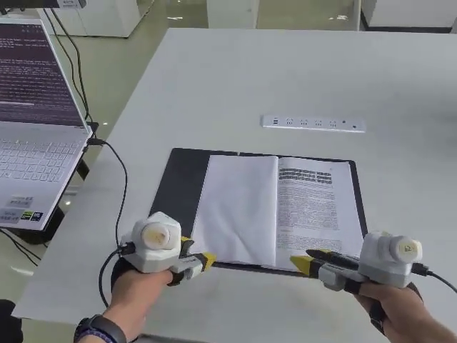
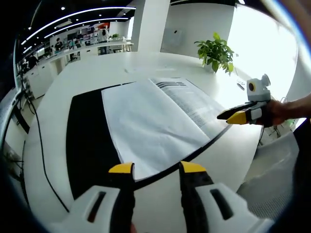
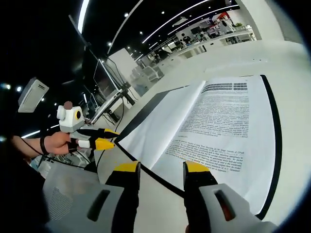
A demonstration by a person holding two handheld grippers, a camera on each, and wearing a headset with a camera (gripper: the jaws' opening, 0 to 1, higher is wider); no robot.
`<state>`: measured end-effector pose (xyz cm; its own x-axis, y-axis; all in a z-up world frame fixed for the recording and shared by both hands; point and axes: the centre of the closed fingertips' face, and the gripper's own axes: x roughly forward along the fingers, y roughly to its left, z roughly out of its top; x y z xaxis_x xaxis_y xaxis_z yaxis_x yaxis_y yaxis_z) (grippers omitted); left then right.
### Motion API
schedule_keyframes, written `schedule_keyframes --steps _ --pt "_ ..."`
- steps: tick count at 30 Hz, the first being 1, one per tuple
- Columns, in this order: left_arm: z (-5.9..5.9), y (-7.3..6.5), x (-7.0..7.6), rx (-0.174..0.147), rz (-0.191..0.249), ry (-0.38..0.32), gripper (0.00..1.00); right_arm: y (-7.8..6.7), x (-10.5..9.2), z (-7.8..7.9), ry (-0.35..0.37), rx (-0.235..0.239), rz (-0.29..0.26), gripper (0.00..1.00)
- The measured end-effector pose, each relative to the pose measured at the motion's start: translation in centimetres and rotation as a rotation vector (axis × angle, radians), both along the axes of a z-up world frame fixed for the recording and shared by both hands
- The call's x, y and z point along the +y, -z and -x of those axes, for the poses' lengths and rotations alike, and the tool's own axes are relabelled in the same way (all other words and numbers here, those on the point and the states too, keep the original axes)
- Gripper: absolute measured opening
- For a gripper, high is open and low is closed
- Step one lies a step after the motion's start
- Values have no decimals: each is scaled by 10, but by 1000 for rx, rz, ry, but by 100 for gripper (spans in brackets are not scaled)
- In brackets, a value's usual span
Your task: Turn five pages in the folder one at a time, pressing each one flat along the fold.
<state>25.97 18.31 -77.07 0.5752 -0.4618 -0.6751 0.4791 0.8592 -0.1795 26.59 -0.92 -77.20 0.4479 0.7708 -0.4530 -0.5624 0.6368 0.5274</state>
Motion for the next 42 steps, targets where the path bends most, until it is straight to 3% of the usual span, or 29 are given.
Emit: schedule_keyframes --steps 3,6,8,11,21,27,42 --pt "4 -8 -1 -16 -4 9 39 -9 -11 0 2 -52 17 42" --pt "5 -18 -1 -42 -1 16 41 -20 -21 2 6 -73 16 49" --pt "5 -24 -2 -58 -5 26 44 -24 -30 3 -1 -103 49 50" --pt "6 -38 -2 -90 -11 43 48 -33 -40 4 5 -123 64 53" --pt "13 -69 8 -153 6 49 59 -61 -76 7 81 -194 79 62" --pt "19 -92 11 -205 13 49 66 -73 -83 17 91 -224 97 66" --pt "38 -106 13 -223 33 25 78 -90 -89 41 158 -237 110 76"
